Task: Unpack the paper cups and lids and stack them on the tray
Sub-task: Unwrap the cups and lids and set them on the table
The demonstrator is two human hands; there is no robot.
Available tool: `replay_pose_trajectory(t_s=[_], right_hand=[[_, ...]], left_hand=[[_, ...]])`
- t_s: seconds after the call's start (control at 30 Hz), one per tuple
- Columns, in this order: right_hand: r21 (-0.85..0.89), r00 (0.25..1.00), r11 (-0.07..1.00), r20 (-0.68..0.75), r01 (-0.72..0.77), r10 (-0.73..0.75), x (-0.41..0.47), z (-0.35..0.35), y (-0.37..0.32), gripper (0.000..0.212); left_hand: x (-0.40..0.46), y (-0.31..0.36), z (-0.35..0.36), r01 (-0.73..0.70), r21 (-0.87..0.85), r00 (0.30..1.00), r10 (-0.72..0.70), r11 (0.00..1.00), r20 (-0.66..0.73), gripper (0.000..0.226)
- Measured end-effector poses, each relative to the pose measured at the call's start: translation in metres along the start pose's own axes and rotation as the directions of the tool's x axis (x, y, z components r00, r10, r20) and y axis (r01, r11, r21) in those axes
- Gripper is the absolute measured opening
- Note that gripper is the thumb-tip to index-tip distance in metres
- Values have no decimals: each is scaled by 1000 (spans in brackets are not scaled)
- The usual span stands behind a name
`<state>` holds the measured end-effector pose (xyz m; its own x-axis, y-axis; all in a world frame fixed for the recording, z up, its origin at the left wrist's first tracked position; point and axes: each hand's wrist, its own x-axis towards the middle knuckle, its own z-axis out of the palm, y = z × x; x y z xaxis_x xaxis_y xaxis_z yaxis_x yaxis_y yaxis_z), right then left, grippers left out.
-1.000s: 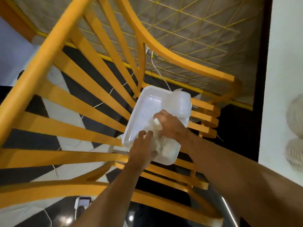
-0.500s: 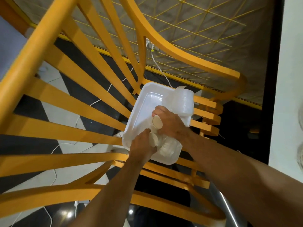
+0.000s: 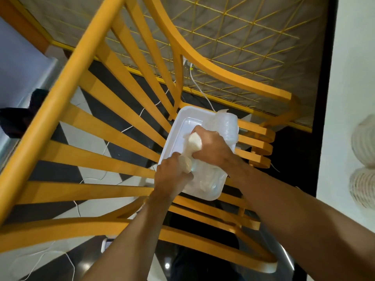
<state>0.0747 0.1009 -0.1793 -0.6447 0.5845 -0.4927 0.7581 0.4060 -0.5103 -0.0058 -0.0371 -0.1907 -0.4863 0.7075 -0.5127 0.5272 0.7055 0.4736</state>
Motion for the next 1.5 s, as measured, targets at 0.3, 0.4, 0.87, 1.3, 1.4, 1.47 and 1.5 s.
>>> replay_pose_trajectory(t_s=[0.3, 0.4, 0.87, 1.3, 1.4, 1.47, 1.5], right_hand=[[67, 963, 995, -265, 75, -54, -116, -110, -30, 72], [78, 959, 996, -282, 50, -26, -172, -146, -34, 76], [203, 923, 973, -343, -108, 174, -395, -226, 58, 64], [304, 876, 928, -358, -217, 322, -395, -250, 163, 56], [301, 885, 929, -341, -216, 317, -388, -247, 170, 55], [300, 888, 932, -345, -202, 304, -384, -245, 174, 56], [299, 891, 932, -337, -204, 303, -384, -244, 175, 58]], left_hand=[[-95, 92, -98, -208, 109, 974, 216, 972, -71, 68], [-135, 133, -118, -229, 151, 970, 238, 962, -47, 71], [-282, 277, -74, -422, 238, 906, 417, 875, 75, 58], [-262, 376, 7, -448, 267, 893, 438, 853, 99, 56], [-258, 377, 14, -425, 247, 905, 407, 871, 123, 56], [-257, 376, 16, -419, 244, 908, 402, 875, 119, 56], [-256, 375, 17, -419, 239, 908, 403, 876, 117, 55]])
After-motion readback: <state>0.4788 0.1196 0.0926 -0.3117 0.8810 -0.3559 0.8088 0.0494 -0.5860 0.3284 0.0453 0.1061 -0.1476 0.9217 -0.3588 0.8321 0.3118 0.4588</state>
